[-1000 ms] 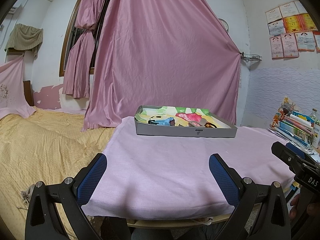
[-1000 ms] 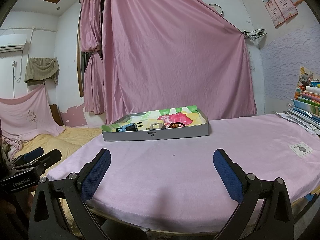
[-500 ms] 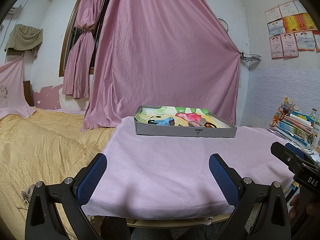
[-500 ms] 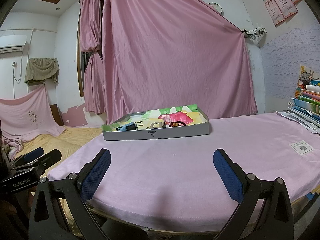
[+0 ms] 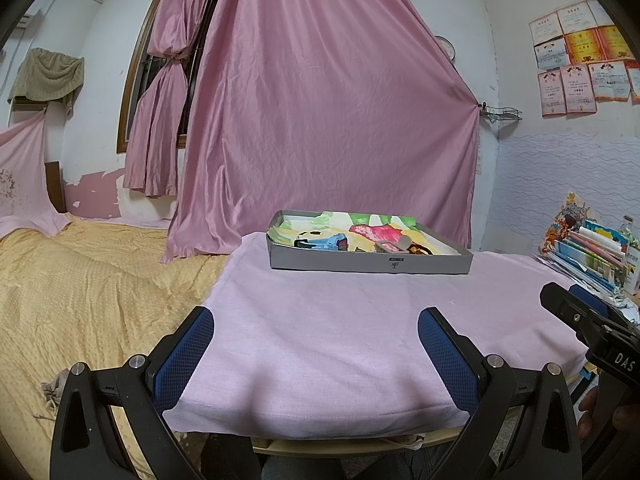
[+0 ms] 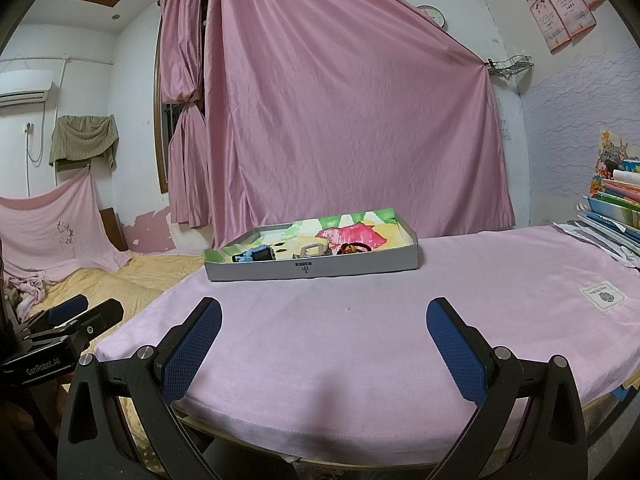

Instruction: Organize jewelry

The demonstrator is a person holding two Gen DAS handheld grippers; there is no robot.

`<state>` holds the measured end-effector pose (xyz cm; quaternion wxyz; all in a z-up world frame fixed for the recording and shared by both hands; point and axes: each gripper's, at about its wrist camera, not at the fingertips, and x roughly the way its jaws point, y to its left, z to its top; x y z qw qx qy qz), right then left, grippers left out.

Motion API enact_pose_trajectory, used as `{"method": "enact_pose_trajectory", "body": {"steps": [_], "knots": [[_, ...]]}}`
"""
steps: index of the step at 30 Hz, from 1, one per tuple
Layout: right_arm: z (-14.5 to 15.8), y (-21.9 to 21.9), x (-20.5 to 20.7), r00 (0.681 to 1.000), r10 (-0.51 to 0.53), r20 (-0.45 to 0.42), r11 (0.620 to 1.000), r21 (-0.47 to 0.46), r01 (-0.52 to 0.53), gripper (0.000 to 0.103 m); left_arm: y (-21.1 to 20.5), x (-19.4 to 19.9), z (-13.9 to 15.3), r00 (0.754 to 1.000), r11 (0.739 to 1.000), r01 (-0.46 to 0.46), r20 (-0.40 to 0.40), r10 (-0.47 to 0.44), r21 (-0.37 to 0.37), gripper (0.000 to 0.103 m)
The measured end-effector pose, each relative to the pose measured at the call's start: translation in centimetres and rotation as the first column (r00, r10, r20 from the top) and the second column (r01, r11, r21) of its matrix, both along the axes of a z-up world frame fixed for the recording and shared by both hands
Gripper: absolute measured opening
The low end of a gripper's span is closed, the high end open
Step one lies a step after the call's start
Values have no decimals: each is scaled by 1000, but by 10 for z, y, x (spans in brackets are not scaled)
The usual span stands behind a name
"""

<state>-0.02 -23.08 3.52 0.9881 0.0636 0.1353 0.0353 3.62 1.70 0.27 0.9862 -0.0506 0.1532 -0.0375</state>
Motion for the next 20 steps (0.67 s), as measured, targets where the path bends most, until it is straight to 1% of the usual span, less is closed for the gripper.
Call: {"method": "enact_pose_trajectory", "body": {"steps": [2, 4, 7, 20], "knots": [[0, 1, 0, 1000, 1, 0, 1000, -1, -1, 101, -1, 1, 3, 1000, 1000, 3, -11, -3, 4, 103], [0, 1, 0, 1000, 0, -2, 1000, -1, 0, 101, -3, 1, 3, 1000, 1000, -12, -21, 13, 28, 103], [0, 1, 0, 1000, 1, -3, 1000, 0, -1, 101, -7, -1, 6, 1000, 999, -21, -15, 22, 48, 103], [0, 1, 1, 1000, 1, -9, 1000, 1, -1, 101, -7, -2, 7, 1000, 998, -25, -15, 26, 52, 103]]}}
